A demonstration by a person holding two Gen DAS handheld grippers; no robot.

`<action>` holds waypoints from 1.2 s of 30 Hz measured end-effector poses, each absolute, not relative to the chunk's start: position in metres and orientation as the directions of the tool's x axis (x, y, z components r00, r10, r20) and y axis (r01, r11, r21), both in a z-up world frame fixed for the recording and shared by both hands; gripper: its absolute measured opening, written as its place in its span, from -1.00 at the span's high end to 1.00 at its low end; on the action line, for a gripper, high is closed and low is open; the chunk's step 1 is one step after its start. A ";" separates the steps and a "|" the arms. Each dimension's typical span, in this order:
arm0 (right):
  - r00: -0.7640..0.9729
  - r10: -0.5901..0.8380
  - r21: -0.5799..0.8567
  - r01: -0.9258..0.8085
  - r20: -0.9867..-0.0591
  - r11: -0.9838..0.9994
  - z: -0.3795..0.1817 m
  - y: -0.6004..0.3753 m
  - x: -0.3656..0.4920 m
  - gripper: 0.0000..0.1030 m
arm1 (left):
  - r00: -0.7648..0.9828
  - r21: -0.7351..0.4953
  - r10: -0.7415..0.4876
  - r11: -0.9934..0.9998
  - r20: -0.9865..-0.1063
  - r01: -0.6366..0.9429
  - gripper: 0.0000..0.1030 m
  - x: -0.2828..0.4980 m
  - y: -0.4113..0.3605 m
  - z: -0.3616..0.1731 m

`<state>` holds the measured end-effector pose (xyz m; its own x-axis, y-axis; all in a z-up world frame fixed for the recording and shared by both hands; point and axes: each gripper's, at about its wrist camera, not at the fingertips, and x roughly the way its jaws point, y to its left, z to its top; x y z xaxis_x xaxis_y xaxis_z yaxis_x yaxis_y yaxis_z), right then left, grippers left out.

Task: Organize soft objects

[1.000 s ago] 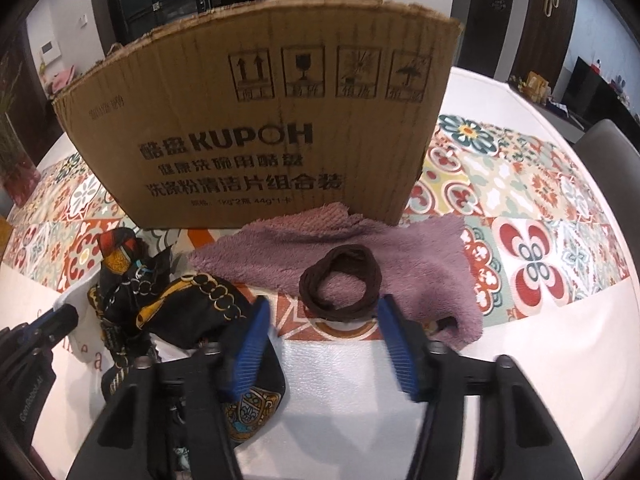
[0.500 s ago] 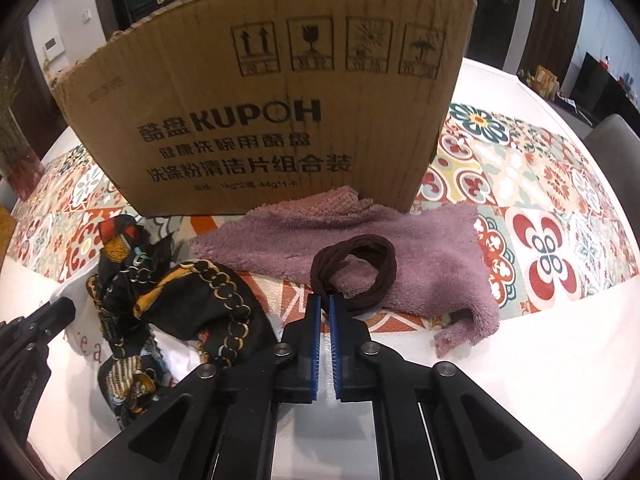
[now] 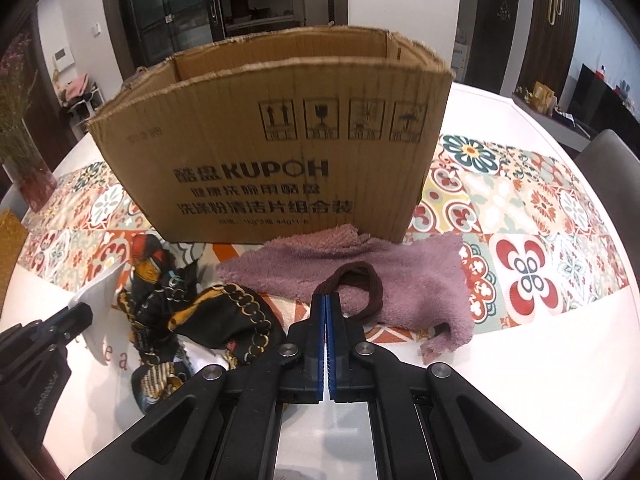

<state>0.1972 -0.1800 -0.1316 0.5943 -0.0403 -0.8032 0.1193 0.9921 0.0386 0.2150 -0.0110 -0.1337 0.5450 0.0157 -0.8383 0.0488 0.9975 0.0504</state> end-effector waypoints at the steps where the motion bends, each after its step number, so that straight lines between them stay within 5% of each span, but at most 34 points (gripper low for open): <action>1: 0.601 -0.040 0.038 0.117 -0.799 0.992 -0.129 -0.179 0.196 0.97 | 0.546 0.049 0.015 0.998 -0.838 0.048 0.91 0.215 -0.011 -0.132; 20: 0.605 -0.028 0.051 0.113 -0.796 0.992 -0.123 -0.188 0.201 0.91 | 0.561 0.048 0.016 0.998 -0.828 0.043 0.91 0.213 -0.009 -0.126; 23: 0.600 -0.027 0.053 0.115 -0.799 0.992 -0.127 -0.189 0.203 0.70 | 0.557 0.051 0.018 0.998 -0.831 0.043 0.91 0.215 -0.009 -0.128; 28: 0.607 -0.034 0.055 0.126 -0.794 0.990 -0.130 -0.190 0.206 -0.23 | 0.547 0.056 0.023 0.997 -0.837 0.044 0.91 0.219 -0.010 -0.134; 36: 0.578 -0.039 0.052 0.140 -0.815 0.989 -0.143 -0.195 0.217 -0.34 | 0.532 0.066 0.035 0.997 -0.846 0.040 0.91 0.226 -0.012 -0.143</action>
